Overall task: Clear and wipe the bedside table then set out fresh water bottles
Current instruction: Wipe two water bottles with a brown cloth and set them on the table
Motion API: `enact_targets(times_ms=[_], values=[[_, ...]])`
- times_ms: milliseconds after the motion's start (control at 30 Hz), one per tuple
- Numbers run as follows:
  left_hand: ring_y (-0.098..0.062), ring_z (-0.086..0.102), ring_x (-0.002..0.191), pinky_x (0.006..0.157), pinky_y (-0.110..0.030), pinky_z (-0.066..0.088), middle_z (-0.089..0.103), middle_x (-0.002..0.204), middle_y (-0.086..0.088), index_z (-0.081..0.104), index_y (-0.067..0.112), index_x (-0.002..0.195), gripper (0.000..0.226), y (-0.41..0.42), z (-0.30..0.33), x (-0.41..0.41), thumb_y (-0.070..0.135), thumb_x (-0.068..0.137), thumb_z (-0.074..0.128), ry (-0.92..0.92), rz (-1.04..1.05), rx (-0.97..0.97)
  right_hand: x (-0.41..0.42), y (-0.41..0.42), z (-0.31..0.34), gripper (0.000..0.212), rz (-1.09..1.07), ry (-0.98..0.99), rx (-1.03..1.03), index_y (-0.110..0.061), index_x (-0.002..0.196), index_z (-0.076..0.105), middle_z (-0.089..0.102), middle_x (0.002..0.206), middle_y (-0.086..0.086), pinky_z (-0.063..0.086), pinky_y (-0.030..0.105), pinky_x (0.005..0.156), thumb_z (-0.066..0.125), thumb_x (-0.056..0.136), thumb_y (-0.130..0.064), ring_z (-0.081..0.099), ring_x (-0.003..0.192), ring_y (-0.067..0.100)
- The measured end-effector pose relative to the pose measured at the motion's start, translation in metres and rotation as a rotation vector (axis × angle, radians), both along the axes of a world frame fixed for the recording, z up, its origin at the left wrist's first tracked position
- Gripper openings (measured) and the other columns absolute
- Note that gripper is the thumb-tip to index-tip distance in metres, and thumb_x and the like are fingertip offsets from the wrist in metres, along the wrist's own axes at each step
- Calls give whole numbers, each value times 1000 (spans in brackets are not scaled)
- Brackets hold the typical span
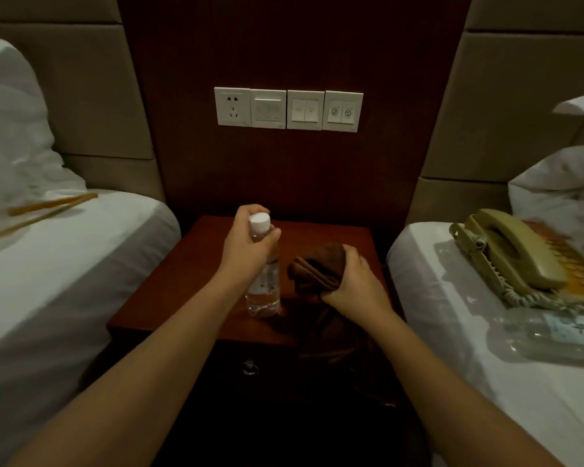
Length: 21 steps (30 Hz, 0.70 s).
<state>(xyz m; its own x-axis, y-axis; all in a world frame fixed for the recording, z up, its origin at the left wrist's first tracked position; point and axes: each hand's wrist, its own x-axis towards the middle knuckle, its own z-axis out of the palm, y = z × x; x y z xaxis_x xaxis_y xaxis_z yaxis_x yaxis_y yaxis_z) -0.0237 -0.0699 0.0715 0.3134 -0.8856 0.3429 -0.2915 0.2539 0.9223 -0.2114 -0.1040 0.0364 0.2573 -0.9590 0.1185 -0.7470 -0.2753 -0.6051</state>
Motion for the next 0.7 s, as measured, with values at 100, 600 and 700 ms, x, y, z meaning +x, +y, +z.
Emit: enact_targets(times_ms=[100,600,700], values=[[-11,56,93,72,-24,48,55,108,-1,47,24,115,29,-20,-1,-10,13,92,60,16,-4,-6,-5,-5,-19,106,19,230,-45,-38,146,-2,30,141,9,47,48,92,73,72,-45,47,119,33],[-20,57,107,83,-36,53,57,116,-2,58,25,110,27,-194,4,-62,17,86,68,20,-112,46,7,-44,-49,83,71,429,-159,-42,146,7,38,132,4,34,45,95,53,81,-63,38,120,26],[-21,58,108,88,-41,54,59,117,-3,61,24,110,30,-225,7,-72,20,83,72,-9,-139,54,11,-62,-51,82,79,430,-159,-43,145,8,38,135,4,34,45,96,53,80,-63,38,122,26]])
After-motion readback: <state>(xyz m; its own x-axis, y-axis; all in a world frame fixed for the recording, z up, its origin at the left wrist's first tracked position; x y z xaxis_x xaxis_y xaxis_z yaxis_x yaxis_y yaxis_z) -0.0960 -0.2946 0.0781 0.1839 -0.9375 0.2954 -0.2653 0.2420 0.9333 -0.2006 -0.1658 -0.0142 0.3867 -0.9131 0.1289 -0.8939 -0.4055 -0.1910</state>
